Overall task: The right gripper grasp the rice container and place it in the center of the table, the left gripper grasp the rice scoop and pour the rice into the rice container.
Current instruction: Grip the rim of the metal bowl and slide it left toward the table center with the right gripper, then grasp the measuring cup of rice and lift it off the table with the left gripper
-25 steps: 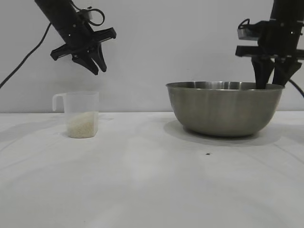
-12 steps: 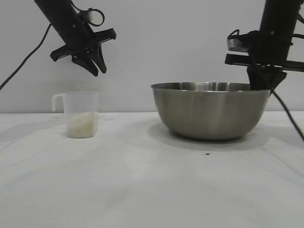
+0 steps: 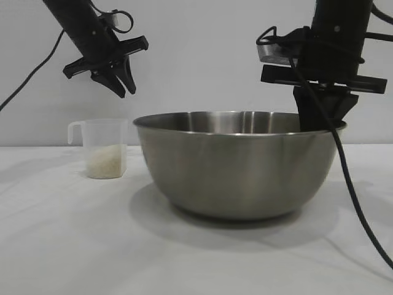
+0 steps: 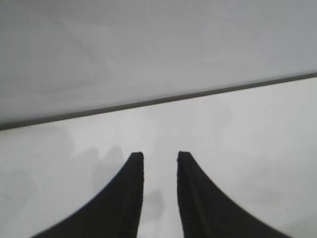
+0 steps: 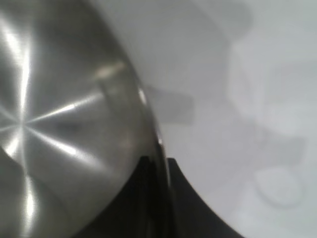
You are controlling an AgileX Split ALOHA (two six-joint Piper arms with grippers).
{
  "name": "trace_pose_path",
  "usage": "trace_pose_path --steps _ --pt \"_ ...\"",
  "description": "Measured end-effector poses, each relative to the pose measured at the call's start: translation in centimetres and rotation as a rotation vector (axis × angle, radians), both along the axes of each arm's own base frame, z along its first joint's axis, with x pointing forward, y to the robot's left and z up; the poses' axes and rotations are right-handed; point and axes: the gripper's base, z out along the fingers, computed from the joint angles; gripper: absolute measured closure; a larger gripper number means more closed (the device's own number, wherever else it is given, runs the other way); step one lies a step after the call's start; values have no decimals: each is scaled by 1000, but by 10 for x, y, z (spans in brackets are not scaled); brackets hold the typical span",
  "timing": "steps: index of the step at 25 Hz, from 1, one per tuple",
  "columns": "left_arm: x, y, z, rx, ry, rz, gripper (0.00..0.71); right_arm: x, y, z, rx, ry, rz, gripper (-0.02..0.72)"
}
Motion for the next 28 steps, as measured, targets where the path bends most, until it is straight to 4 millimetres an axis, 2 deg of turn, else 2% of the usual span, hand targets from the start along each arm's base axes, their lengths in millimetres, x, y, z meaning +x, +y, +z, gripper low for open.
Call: trace_pose_path --steps 2,3,5,6,7,10,12,13,16,18,19,22,28 --pt "0 0 0 0 2 -1 560 0 1 0 1 -10 4 703" --pt "0 1 0 0 2 1 560 0 1 -1 -1 -16 6 650" --pt "0 1 0 1 3 0 560 0 2 -2 -3 -35 11 650" --pt "0 1 0 1 7 -2 560 1 1 -2 -2 -49 12 573" --pt "-1 1 -1 3 9 -3 560 1 2 1 1 -68 15 531" --pt "-1 1 -1 4 14 -5 560 2 1 18 22 -147 16 365" --pt "-1 1 -1 8 13 -6 560 1 0 34 35 -201 24 282" --pt "-1 1 -1 8 13 -6 560 0 -1 40 39 -223 28 253" --pt "-1 2 -1 9 15 -4 560 -9 -4 64 67 -297 31 260" --pt "0 6 -1 12 15 2 560 -24 -10 84 99 -365 24 260" --pt "0 7 -1 12 15 5 560 -34 -14 93 116 -403 19 220" --pt "1 12 -1 10 16 14 560 -73 -30 115 150 -488 12 235" --pt "2 16 -1 6 20 21 560 -162 -66 132 202 -601 8 235"
